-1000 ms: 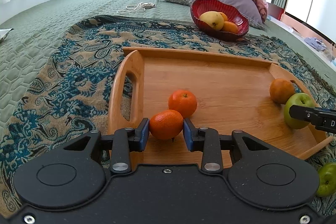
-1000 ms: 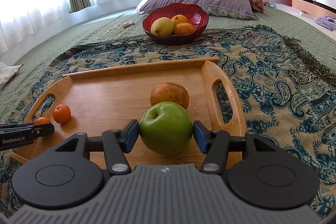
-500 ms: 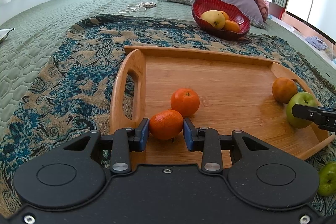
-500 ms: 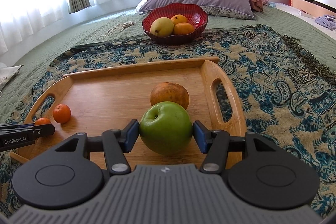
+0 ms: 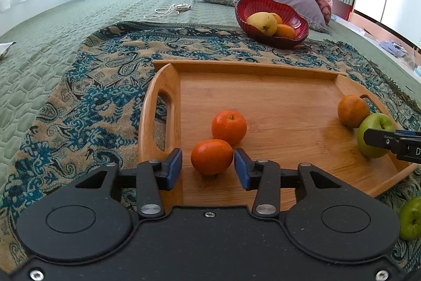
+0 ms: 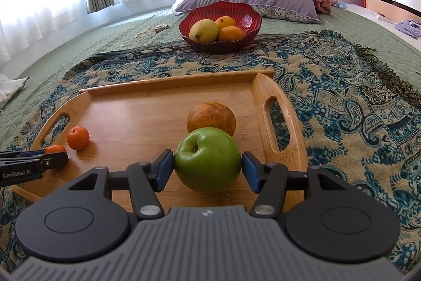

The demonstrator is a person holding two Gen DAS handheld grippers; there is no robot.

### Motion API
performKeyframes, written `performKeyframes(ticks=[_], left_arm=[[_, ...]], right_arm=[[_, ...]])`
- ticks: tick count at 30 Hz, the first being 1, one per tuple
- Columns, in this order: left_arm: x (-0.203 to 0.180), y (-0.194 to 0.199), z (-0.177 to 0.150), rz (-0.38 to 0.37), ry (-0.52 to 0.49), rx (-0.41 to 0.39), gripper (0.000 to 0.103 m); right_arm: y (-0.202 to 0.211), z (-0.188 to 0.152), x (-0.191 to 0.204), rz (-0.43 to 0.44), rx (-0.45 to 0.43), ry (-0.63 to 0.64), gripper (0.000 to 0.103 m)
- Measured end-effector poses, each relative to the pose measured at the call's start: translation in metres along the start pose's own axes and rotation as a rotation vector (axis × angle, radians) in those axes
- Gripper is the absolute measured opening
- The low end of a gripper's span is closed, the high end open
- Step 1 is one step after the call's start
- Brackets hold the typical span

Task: Organize fruits
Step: 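Lower the tangerine onto the tray and open the left gripper while the right gripper lowers the apple, then move the open left gripper to a tangerine beside the tray while the right gripper grasps another green apple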

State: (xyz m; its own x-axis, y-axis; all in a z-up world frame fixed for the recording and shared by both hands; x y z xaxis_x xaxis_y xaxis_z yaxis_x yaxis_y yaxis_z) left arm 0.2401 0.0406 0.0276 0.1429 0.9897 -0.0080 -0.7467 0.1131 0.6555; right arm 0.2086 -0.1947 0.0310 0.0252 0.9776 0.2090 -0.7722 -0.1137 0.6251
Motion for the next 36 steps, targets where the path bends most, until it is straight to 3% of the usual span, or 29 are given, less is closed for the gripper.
performKeyframes(ticks=[16, 27, 36], left_arm=[[-0.004, 0.024, -0.008, -0.014, -0.056, -0.039, 0.069], [-0.007, 0.036, -0.017, -0.024, -0.050, -0.047, 0.076], [-0.012, 0.047, -0.027, -0.032, -0.058, -0.055, 0.084]], right_arm=[[0.006, -0.003, -0.007, 0.005, 0.010, -0.012, 0.074], [0.020, -0.014, -0.003, 0.014, -0.017, 0.052, 0.085], [0.037, -0.029, -0.001, 0.042, -0.047, 0.098, 0.089]])
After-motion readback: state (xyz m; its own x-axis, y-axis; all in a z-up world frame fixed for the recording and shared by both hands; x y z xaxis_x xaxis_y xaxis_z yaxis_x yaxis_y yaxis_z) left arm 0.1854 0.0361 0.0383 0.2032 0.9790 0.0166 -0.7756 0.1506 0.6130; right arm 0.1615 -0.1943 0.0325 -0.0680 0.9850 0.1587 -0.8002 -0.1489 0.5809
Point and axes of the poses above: each gripper's, at about its wrist camera, not at the fingertips, and y roughly against the way its jaws point, x to its left, z to its top, the point moved 2 cm from there along -y, roughly the way its jaws point, and after that the axes turned 4 degrees about -y, right-handed, at the moved point
